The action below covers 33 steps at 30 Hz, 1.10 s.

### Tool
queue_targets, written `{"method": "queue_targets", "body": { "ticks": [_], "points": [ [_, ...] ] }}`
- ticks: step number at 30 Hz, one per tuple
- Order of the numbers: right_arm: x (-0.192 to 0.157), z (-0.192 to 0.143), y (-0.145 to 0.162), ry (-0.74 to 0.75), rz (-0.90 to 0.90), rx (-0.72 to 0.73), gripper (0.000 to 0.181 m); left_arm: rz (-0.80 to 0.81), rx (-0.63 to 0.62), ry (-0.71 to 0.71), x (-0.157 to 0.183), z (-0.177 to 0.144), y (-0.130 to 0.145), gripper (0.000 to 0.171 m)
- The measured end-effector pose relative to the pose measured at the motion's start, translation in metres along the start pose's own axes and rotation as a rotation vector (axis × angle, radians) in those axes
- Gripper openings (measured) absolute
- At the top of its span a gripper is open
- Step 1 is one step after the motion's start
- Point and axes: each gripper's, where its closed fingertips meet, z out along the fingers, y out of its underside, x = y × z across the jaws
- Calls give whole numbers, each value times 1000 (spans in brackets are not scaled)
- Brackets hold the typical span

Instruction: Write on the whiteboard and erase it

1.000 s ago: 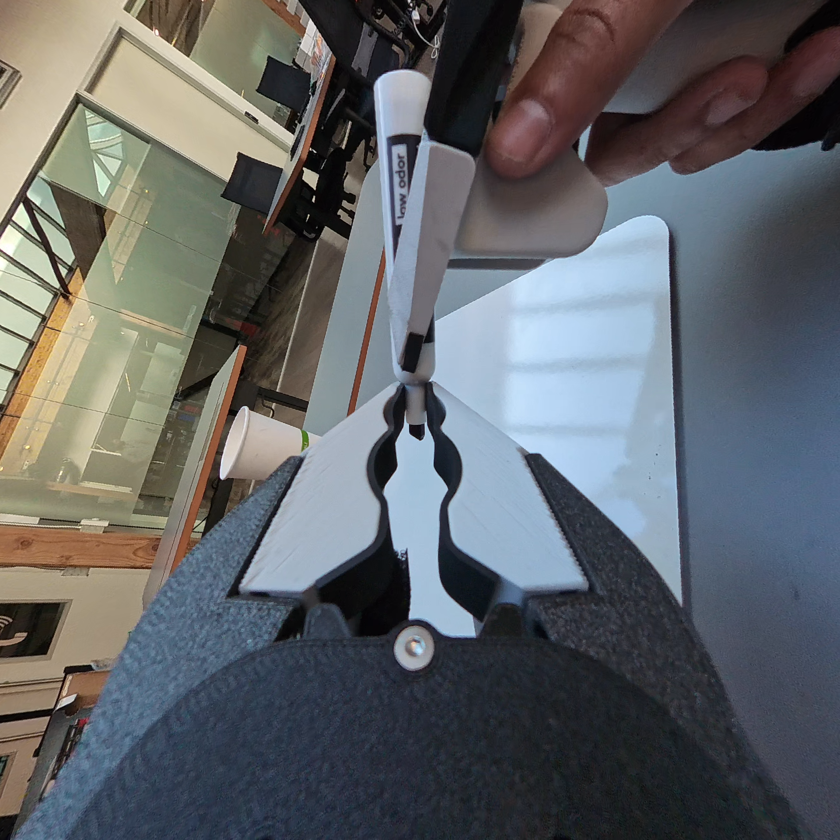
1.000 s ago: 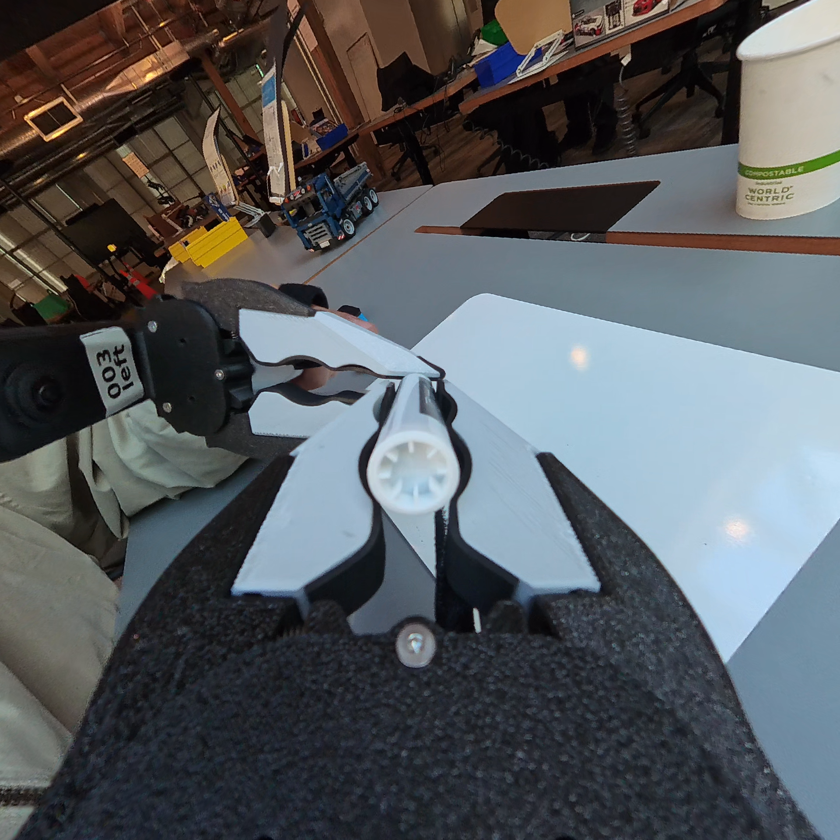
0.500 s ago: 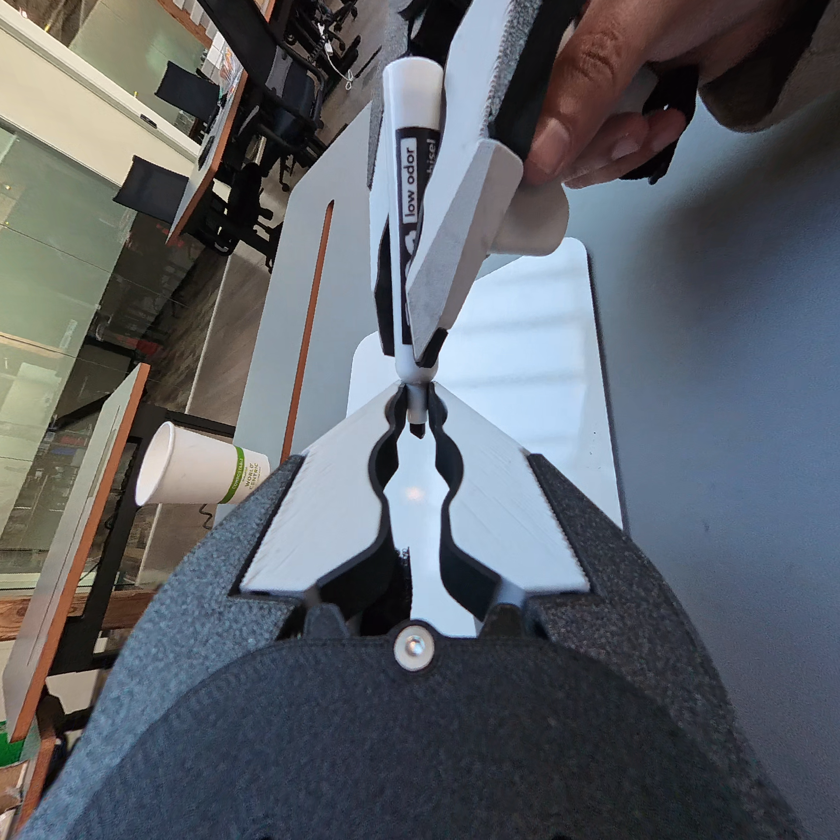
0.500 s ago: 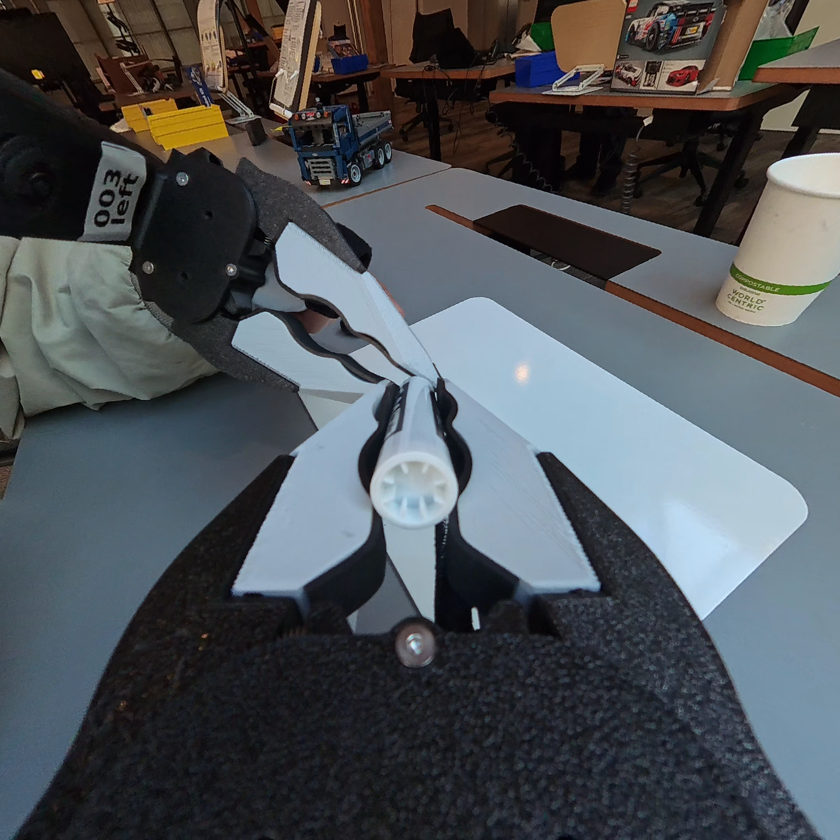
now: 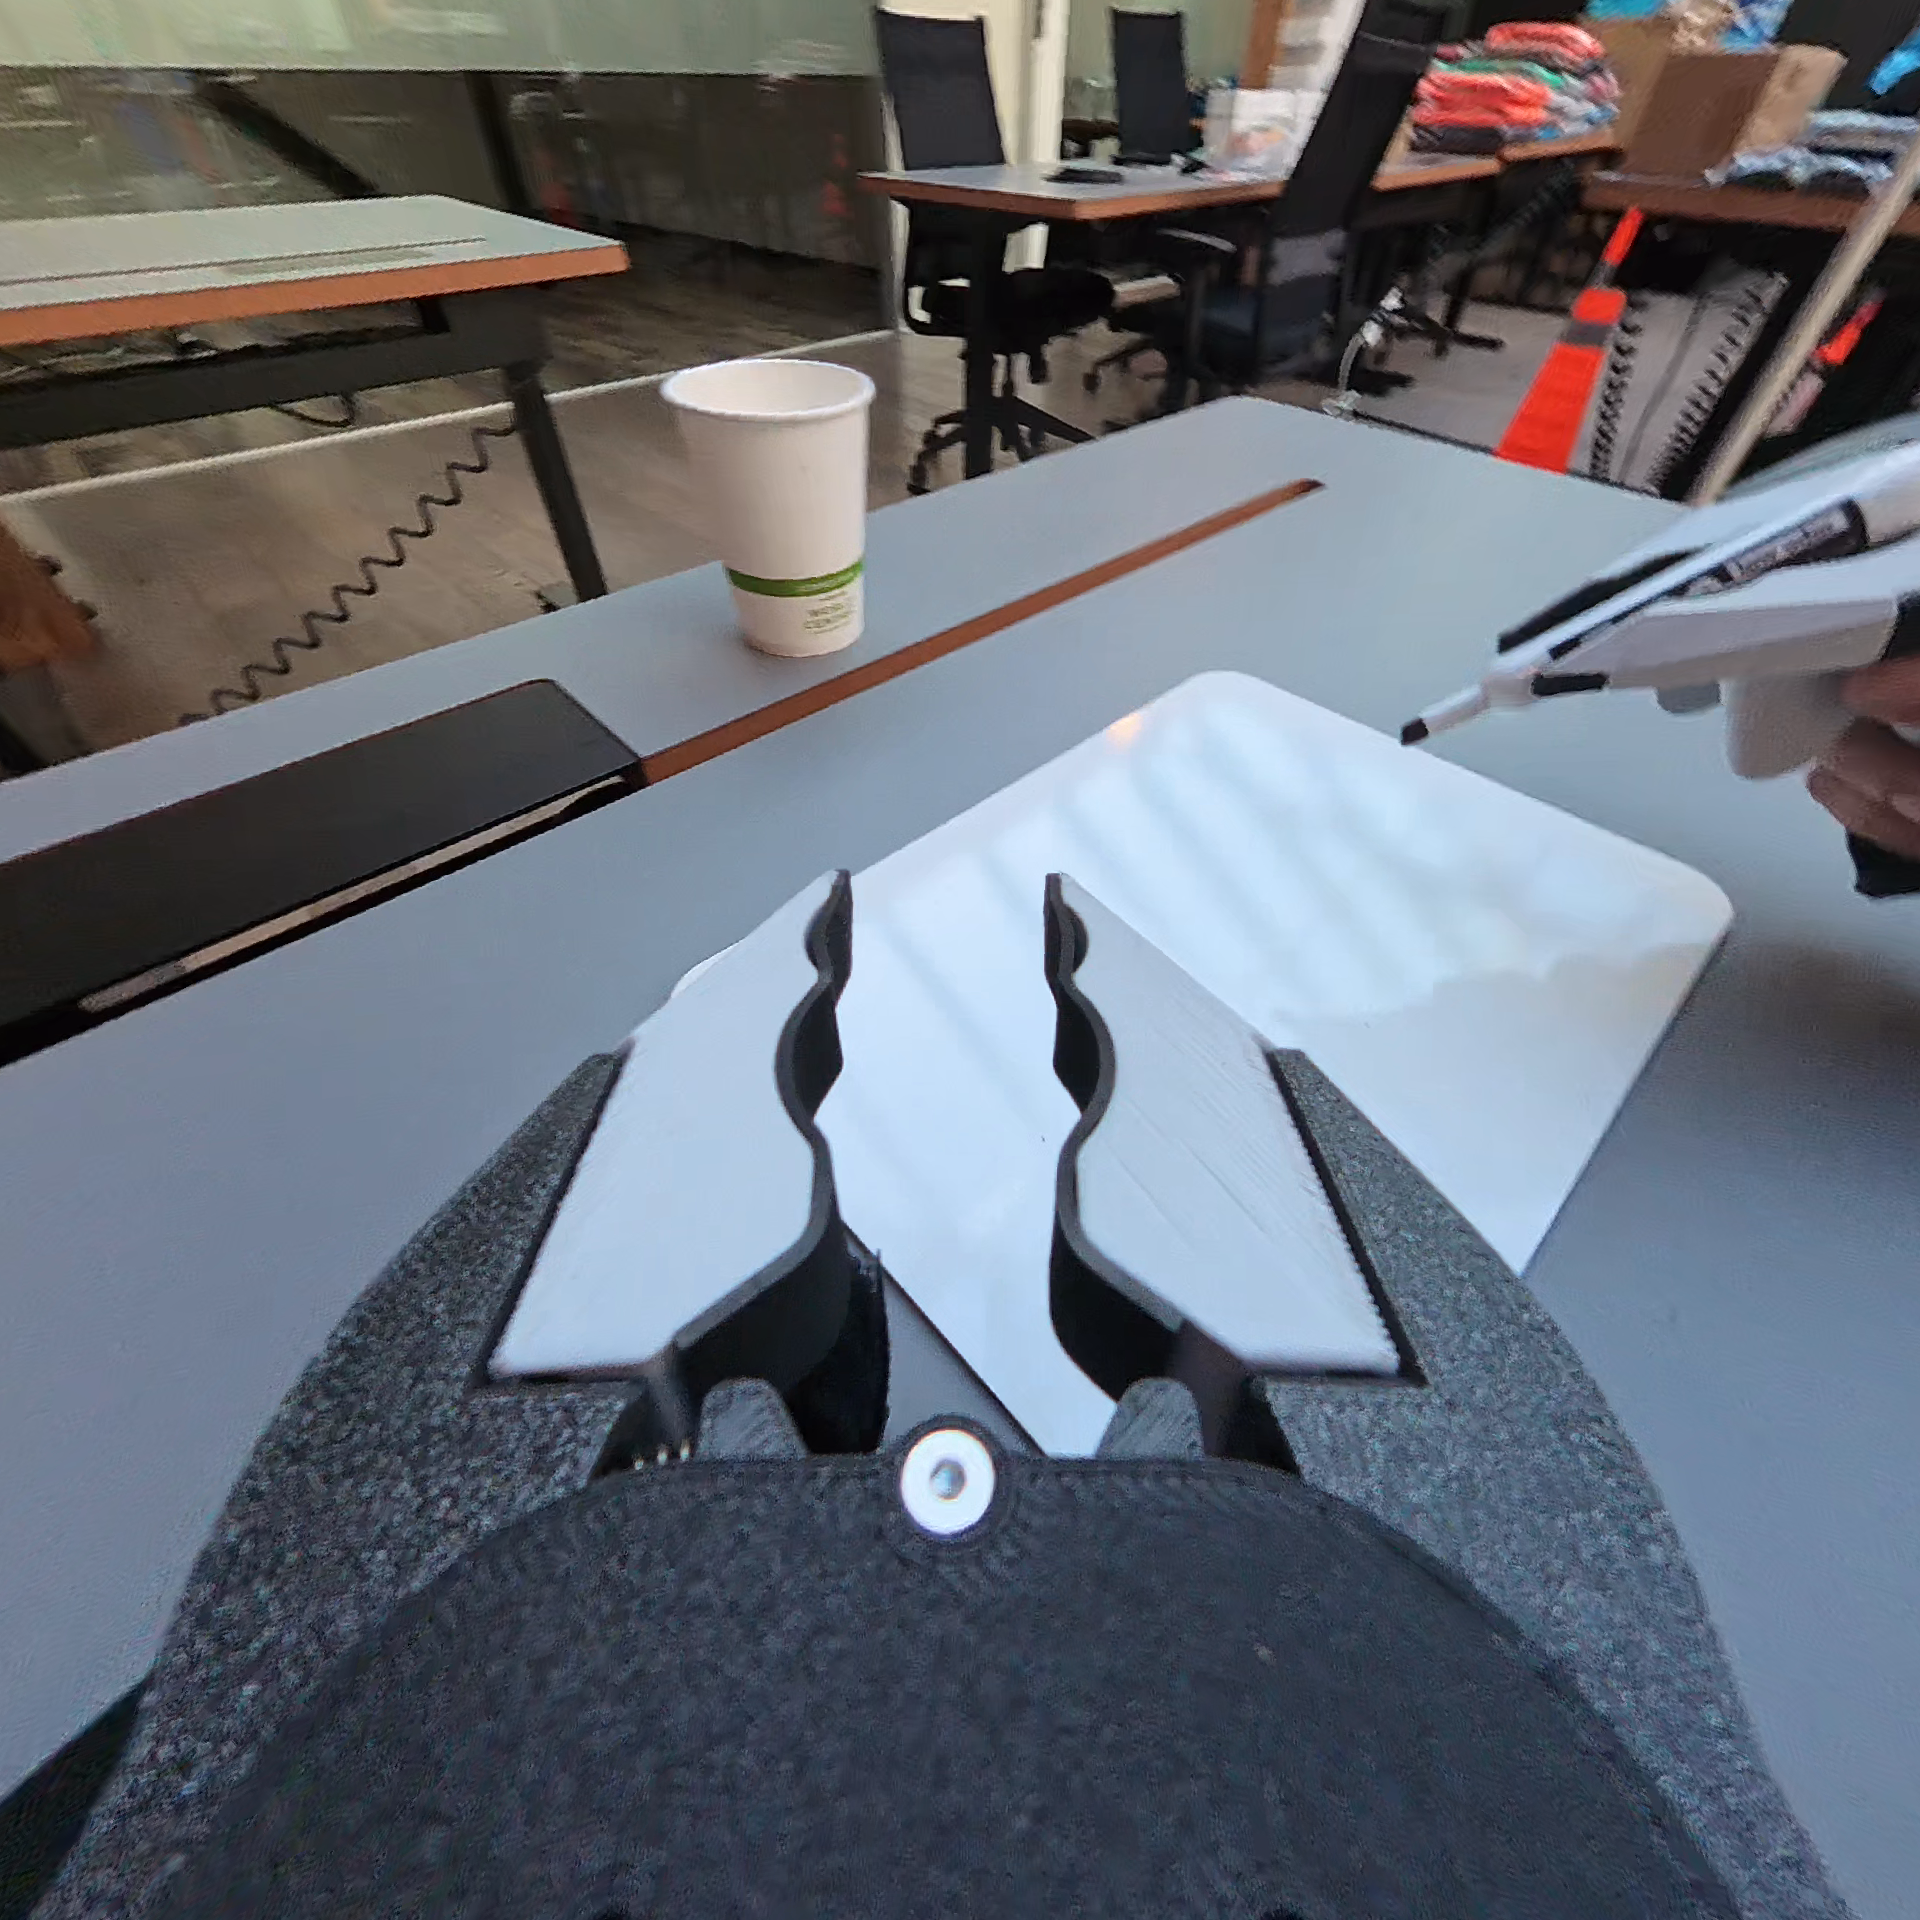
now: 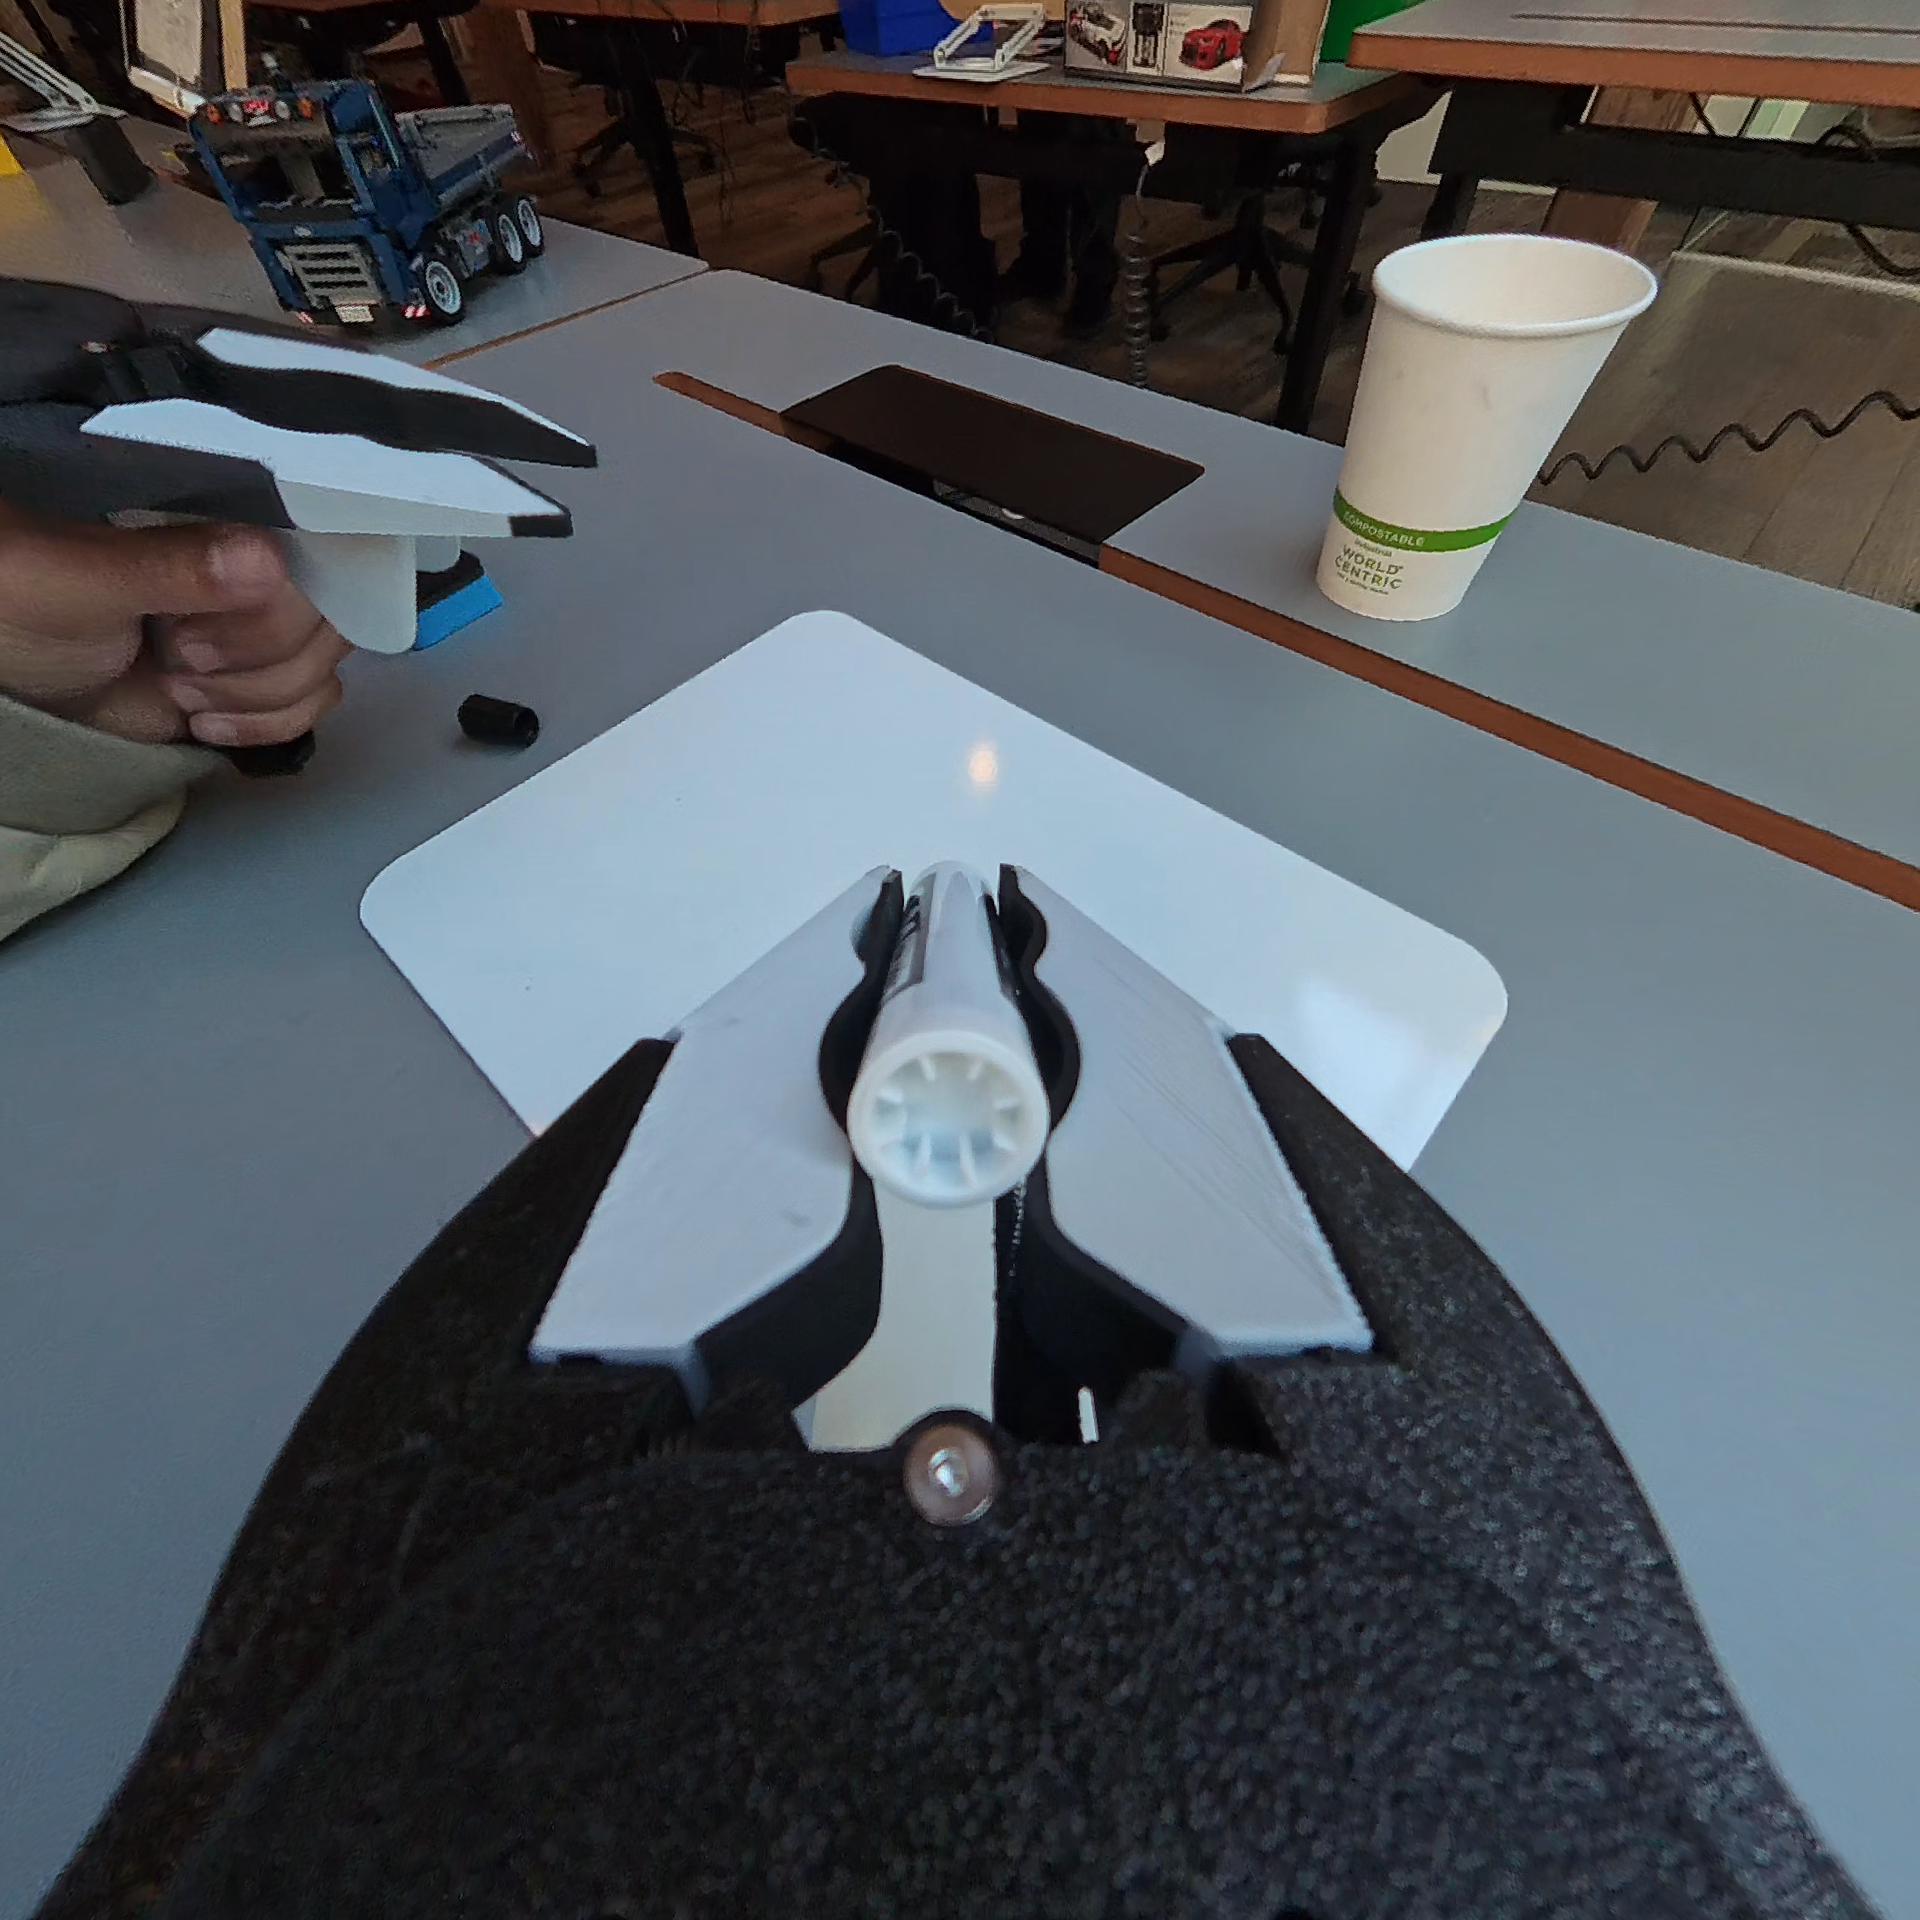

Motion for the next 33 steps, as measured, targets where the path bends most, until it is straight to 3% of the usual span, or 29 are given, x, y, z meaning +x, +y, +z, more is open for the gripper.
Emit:
{"method": "queue_targets", "body": {
  "ticks": [3, 9, 23, 33],
  "points": [
    [5, 10, -11, 15, -17, 21, 18, -76, 20, -27, 4, 6, -4, 38],
    [5, 8, 16, 69, -60, -34, 18, 3, 4, -17, 25, 12, -5, 38],
    [-9, 7, 21, 12, -18, -49, 19, 46, 15, -21, 29, 4, 7, 37],
    [8, 0, 19, 93, -56, -50, 19, 102, 53, -37, 43, 0, 2, 37]
  ]
}}
